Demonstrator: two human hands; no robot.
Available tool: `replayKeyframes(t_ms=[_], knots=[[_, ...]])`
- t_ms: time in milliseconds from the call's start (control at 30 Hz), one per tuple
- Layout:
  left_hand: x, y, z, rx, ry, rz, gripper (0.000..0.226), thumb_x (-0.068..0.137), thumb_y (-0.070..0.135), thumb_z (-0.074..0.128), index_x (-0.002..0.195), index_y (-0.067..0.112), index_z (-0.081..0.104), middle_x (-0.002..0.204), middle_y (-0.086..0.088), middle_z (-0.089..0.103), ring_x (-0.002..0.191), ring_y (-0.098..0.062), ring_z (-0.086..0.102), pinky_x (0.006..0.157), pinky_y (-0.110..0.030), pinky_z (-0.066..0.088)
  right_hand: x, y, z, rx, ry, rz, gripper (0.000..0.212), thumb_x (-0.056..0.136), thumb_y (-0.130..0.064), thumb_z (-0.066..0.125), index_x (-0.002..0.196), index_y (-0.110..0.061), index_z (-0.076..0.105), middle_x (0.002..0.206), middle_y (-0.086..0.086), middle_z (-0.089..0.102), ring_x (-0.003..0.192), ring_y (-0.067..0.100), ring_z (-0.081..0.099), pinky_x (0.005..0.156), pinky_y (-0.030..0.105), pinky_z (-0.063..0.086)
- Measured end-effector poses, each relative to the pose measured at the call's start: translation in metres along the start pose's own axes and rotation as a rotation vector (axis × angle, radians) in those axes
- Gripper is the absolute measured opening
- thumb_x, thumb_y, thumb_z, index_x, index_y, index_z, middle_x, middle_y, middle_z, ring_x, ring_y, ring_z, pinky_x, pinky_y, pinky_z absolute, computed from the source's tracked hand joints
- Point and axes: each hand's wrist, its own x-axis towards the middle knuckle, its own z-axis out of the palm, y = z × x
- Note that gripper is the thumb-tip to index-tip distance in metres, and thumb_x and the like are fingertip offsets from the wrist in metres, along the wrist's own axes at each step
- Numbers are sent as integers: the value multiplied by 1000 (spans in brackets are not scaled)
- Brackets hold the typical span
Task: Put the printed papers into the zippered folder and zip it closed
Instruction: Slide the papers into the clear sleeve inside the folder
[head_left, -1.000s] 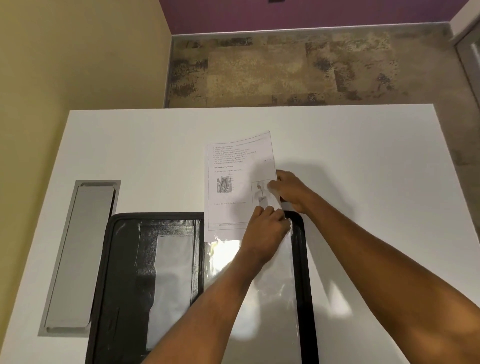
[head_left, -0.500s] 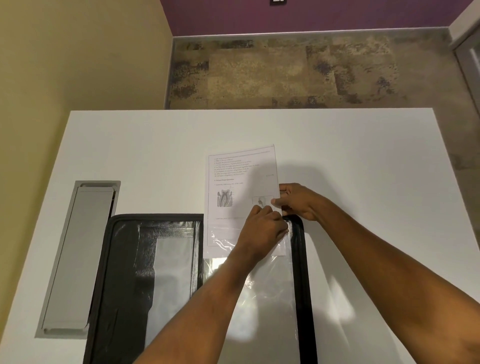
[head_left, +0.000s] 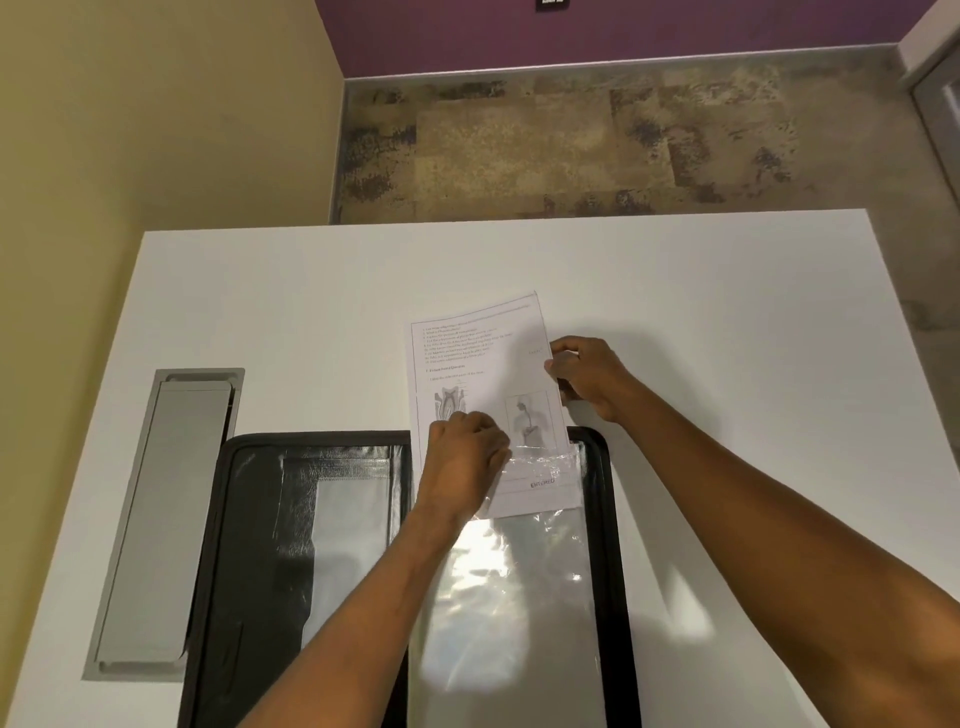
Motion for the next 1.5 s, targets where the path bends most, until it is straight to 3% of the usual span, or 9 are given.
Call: replayKeyframes(t_ms=[233,400,533,667,833,967,1133,1233,1500], knots=[[6,1,-4,-44,-72,-14,11,92,14,70,87,21,78,100,5,69,94,-19,61,82,-36,38,-11,13,-12,-51,-145,86,19,93,5,67,109,-5,68,101,17,73,82,27,69,71,36,65],[8,5,-8,-43,-128,-53,10,95,20,69,95,22,79,107,5,69,100,-17,59,85,-33,33,-10,13,-21,-86,-216,140,12,87,7,73,96,1,69,105,22,74,94,34,73,93,46,61],[11,6,-11,-40,-167,-66,13,96,21,67,98,24,79,107,6,71,101,-19,60,89,-36,37,0,-1,-9,62,-75,76,19,95,-18,73,94,-2,63,88,16,64,79,24,64,79,40,59],[14,9,-17,-36,-198,-60,14,95,21,66,95,25,80,96,5,75,93,-18,64,93,-39,45,6,-7,-2,-32,7,16,17,96,-4,67,113,-3,70,114,16,75,97,30,73,88,43,62],[17,11,-23,-30,-224,-61,13,95,23,68,95,23,82,93,3,77,91,-20,67,92,-43,49,1,-2,-10,-70,-81,-4,25,95,-2,68,117,-13,70,113,20,76,89,26,69,93,55,59],[15,14,-26,-31,-212,-50,12,95,22,69,95,20,81,96,3,77,93,-19,67,92,-42,49,-15,10,-12,-145,-233,39,34,92,3,69,122,-13,67,106,9,78,88,22,74,76,40,66],[14,15,-32,-46,-240,-38,12,95,22,68,98,20,80,100,3,76,95,-19,68,92,-40,50,-20,3,-11,-324,-286,27,29,84,-3,80,110,3,69,106,15,74,98,29,74,66,27,61],[11,16,-35,-88,-245,-38,14,97,20,68,102,16,80,103,-1,77,95,-20,69,89,-38,51,-15,-13,5,-371,-164,-133,30,92,-28,76,114,-9,72,115,7,71,108,21,66,91,37,56],[5,18,-35,-136,-238,-100,16,98,16,64,103,12,78,102,-2,80,92,-19,72,82,-23,48,-18,-35,23,-973,-355,-276,19,97,-17,66,114,-15,75,118,6,68,104,22,60,96,40,53]])
